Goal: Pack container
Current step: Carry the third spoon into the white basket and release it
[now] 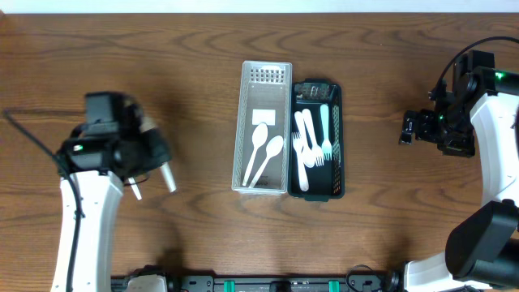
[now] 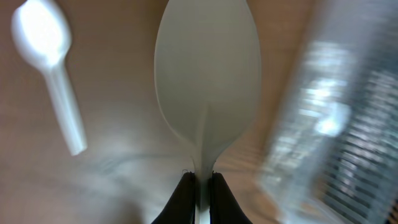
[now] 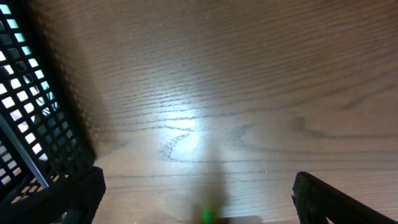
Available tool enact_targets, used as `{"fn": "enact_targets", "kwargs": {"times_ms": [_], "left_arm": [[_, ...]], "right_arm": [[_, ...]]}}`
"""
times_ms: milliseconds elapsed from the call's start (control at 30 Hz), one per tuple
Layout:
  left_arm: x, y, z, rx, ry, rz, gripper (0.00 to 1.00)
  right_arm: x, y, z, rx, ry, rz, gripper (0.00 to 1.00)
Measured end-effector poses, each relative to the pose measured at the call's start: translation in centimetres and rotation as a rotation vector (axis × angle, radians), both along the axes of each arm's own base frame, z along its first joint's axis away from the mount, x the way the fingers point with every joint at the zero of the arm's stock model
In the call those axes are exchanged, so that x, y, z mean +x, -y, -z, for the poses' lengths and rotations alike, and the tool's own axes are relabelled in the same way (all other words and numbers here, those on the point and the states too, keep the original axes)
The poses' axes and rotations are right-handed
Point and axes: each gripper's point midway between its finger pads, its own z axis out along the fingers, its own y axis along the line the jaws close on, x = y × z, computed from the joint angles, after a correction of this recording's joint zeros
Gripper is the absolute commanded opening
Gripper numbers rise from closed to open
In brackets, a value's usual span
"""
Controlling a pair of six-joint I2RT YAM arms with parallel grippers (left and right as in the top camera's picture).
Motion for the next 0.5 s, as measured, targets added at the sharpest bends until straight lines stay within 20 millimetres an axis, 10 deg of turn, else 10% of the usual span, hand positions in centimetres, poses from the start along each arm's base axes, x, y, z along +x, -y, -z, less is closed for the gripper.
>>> {"fn": "enact_targets", "kwargs": {"times_ms": [267,500], "left_arm": [[2.7,12.0,-5.1,-0.041,0.223,0.373,0.06],[4.9,18.0,-1.2,-0.019,0.21,0.558,0.06]], "right_arm": [[-0.1,-0.1,0.0,0.007,-0.002,0.007,0.99],[0.0,-0.4,0.0,0.022,0.001,0.007,0.99]]}}
